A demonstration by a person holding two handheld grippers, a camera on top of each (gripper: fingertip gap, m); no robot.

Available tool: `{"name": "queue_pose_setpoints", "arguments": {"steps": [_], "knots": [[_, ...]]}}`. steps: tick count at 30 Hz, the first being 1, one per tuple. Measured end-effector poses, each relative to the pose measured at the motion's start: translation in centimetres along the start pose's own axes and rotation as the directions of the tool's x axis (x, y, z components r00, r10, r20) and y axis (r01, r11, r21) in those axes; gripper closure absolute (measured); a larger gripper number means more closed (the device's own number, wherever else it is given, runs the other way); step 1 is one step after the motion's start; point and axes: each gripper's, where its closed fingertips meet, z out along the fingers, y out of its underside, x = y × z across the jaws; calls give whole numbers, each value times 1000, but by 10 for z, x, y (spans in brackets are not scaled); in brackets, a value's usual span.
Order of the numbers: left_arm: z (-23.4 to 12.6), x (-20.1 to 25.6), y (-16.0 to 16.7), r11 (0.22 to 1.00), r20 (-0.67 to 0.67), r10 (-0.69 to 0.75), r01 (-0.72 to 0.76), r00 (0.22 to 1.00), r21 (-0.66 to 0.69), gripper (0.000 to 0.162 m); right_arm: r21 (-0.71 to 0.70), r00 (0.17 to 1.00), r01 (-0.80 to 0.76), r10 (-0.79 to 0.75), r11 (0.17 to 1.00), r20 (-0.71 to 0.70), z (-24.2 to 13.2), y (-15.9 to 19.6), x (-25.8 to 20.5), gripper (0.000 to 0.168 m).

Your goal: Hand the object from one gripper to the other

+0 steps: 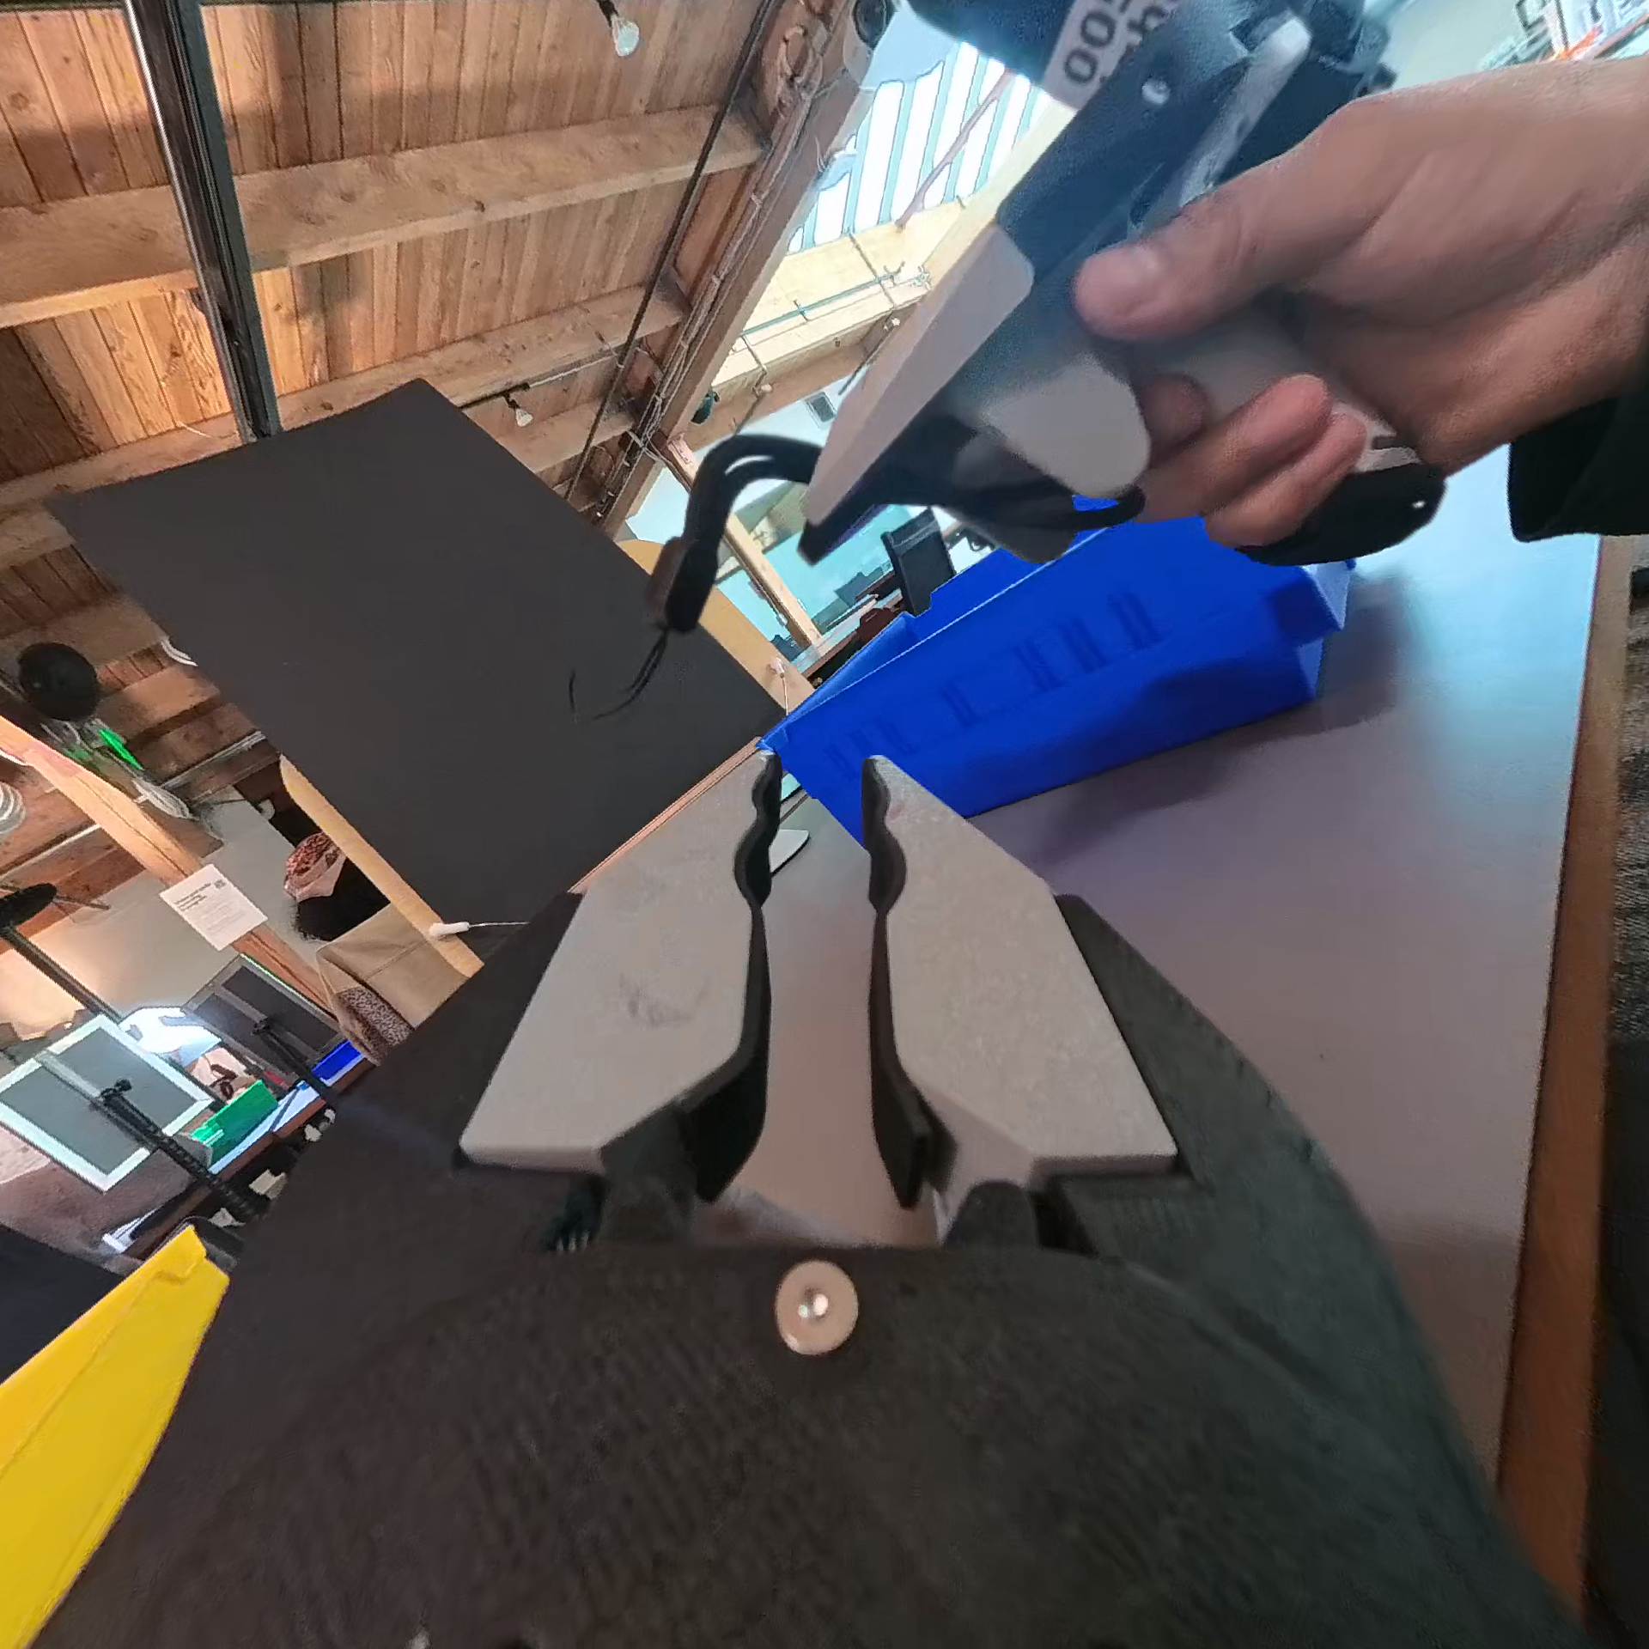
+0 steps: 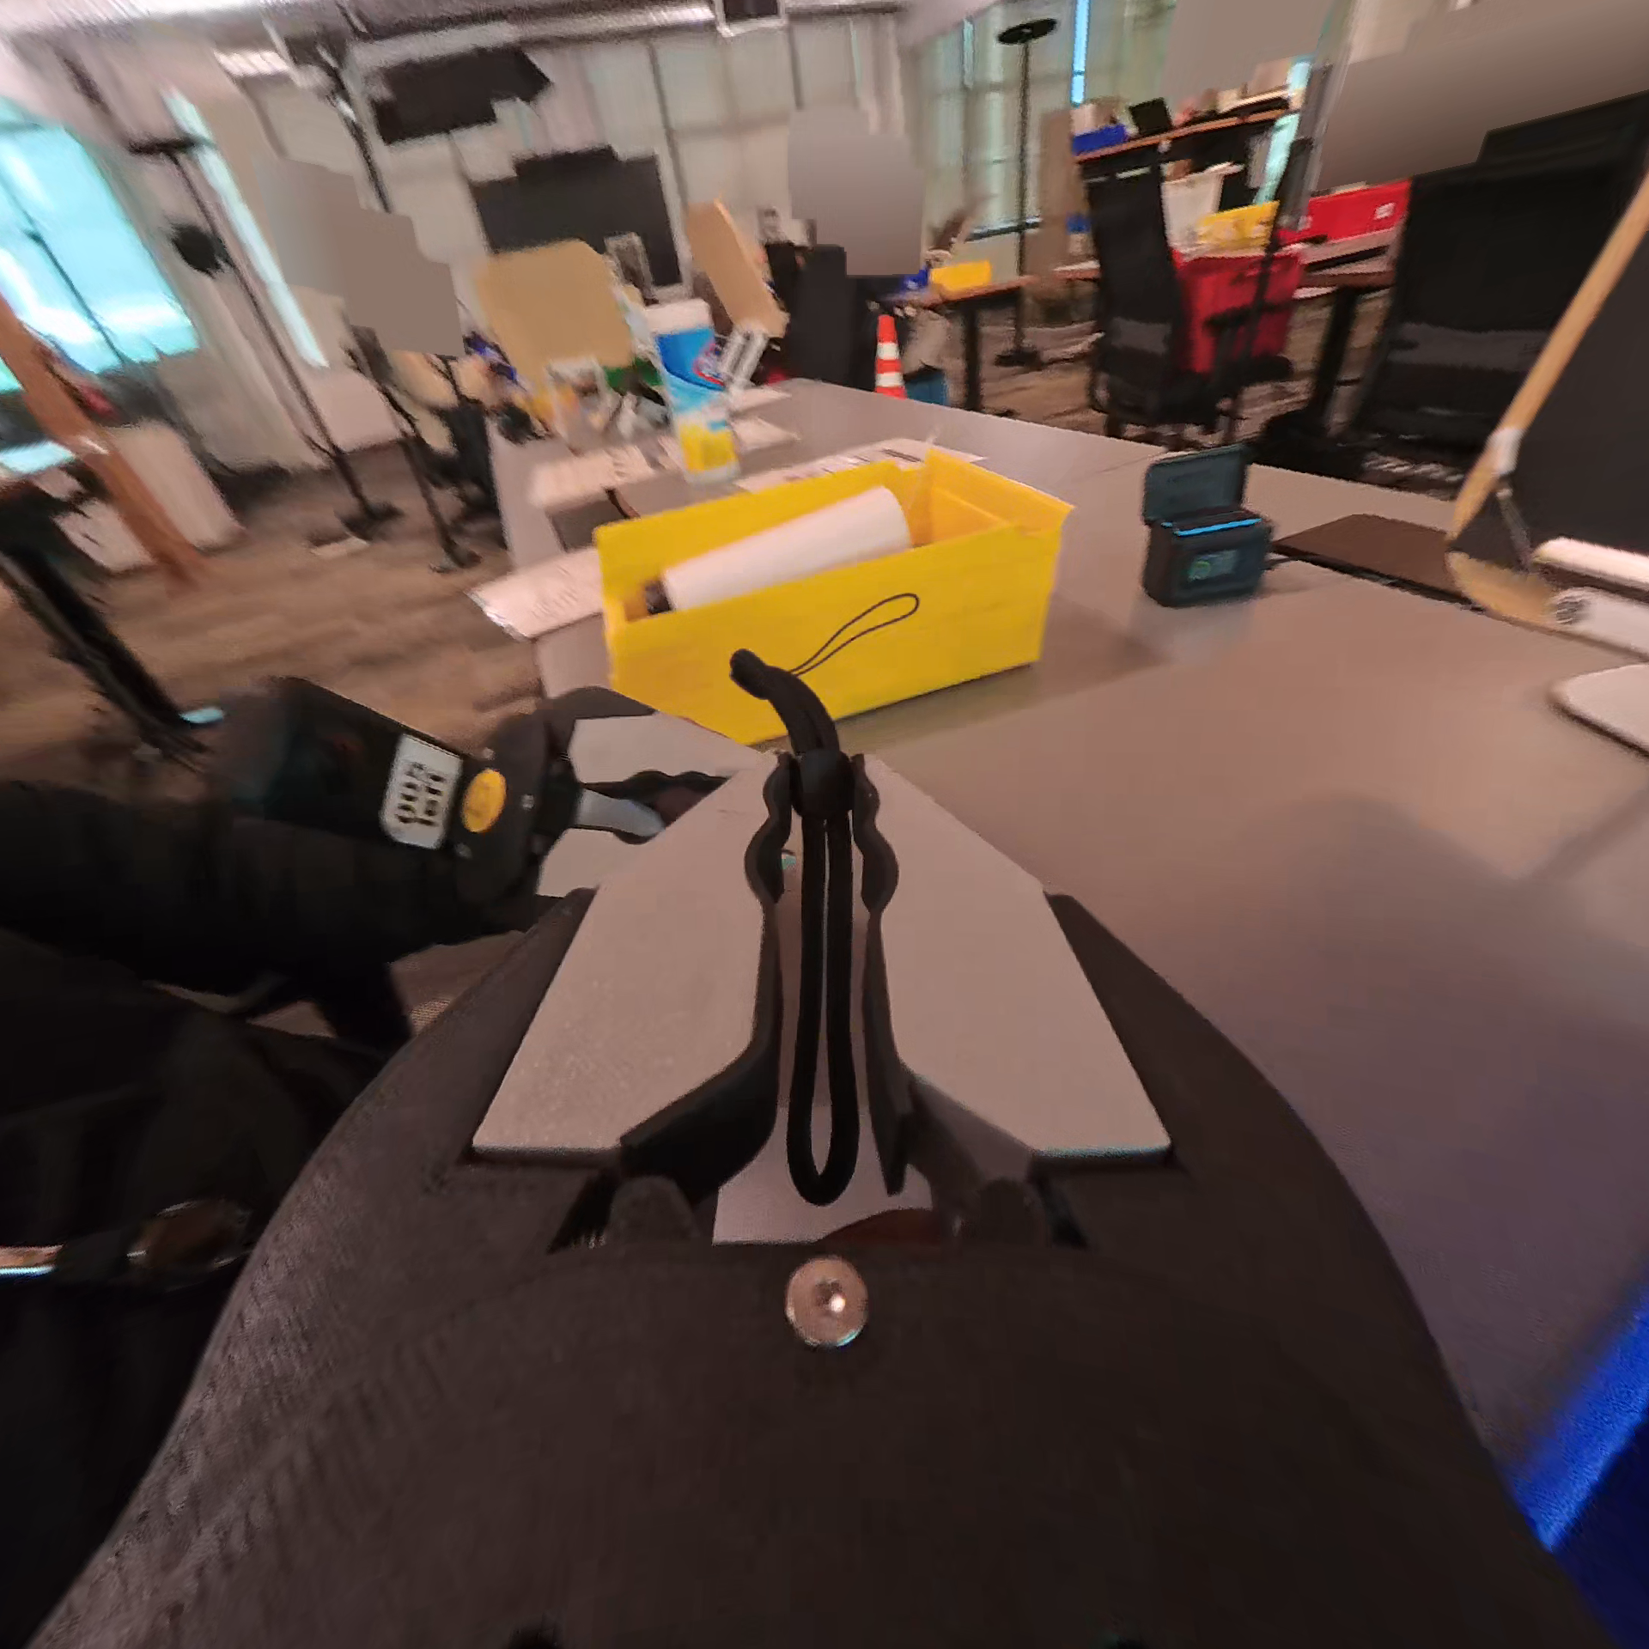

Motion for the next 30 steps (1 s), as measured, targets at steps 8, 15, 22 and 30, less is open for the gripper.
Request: {"name": "queue_pose_setpoints", "arguments": {"steps": [8, 15, 22, 30], "knots": [[-2, -10, -4, 1000, 62, 18, -20, 998, 21, 146, 0, 994, -96, 96, 995, 56, -10, 0, 5, 159], [-3, -7, -5, 998, 67, 62, -64, 996, 25, 144, -178, 997, -51, 59, 983, 41, 2, 30, 0, 158], [-3, 2, -5, 998, 9, 59, -60, 998, 26, 154, -269, 987, -72, 107, 961, 118, 8, 48, -15, 158], [-2, -23, 5, 956, -29, -293, 293, 956, -6, 155, -219, 993, -44, 67, 975, 98, -2, 32, -12, 139]]}}
